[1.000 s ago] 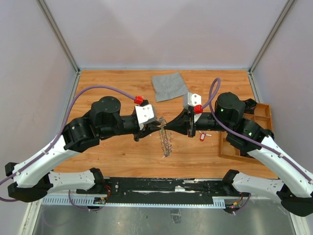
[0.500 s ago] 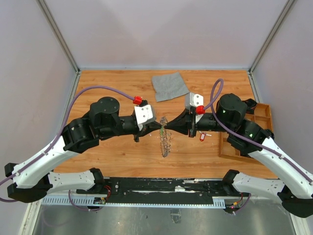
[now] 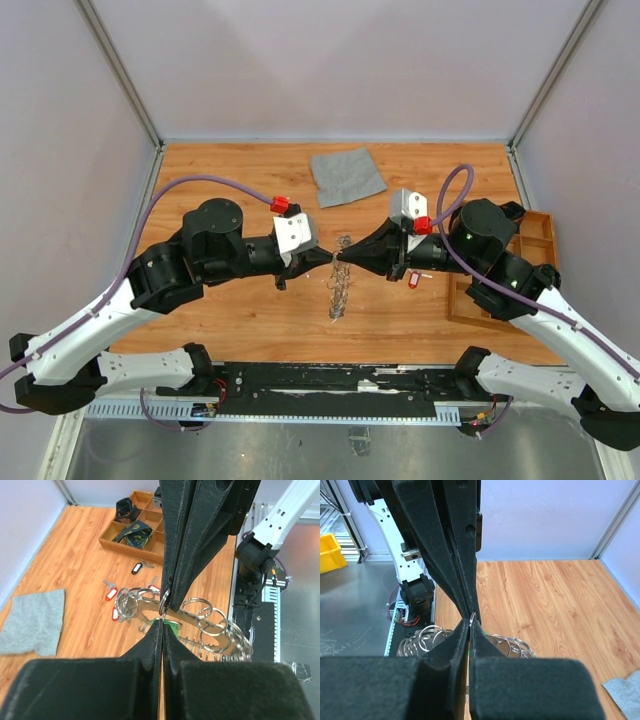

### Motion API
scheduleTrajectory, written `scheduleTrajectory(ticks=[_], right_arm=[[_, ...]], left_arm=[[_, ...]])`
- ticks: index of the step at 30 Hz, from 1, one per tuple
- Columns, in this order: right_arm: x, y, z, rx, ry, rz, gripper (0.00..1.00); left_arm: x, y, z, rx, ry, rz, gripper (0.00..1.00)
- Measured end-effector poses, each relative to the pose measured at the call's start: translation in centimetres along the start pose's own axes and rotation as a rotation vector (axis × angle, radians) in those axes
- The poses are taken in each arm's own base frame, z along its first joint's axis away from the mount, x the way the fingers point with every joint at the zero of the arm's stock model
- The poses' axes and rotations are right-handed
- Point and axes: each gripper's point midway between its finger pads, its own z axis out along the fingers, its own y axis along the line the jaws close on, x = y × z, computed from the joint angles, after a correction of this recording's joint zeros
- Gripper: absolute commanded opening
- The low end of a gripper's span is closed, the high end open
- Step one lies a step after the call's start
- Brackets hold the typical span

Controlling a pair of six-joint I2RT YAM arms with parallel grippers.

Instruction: Put the keys on the keyring

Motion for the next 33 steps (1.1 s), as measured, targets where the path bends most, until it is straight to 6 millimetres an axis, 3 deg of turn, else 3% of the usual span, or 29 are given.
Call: scheduleTrajectory(ticks=[7, 16, 21, 33], right_arm=[[-0.3, -0.2, 0.5, 0.002, -0.041, 0.018, 0.01], [-0.7, -0.2, 0.4, 0.006, -0.059, 0.009, 0.01], [-1.0, -0.1, 0.0, 0.016, -0.066, -0.011, 0.01], [0.4, -0.4, -0.6, 0.042, -0.008, -0.018, 0.01]], left_arm=[[0.0, -0.2, 0.1, 0.007, -0.006, -0.009, 0.02], [-0.2, -0.1, -0.1, 0.0, -0.023, -0.012, 0.23], [-0.3, 0.1, -0.6, -0.02, -0.034, -0.011, 0.27], [-0.5, 0.5, -1.3, -0.067, -0.074, -0.038, 0.3]])
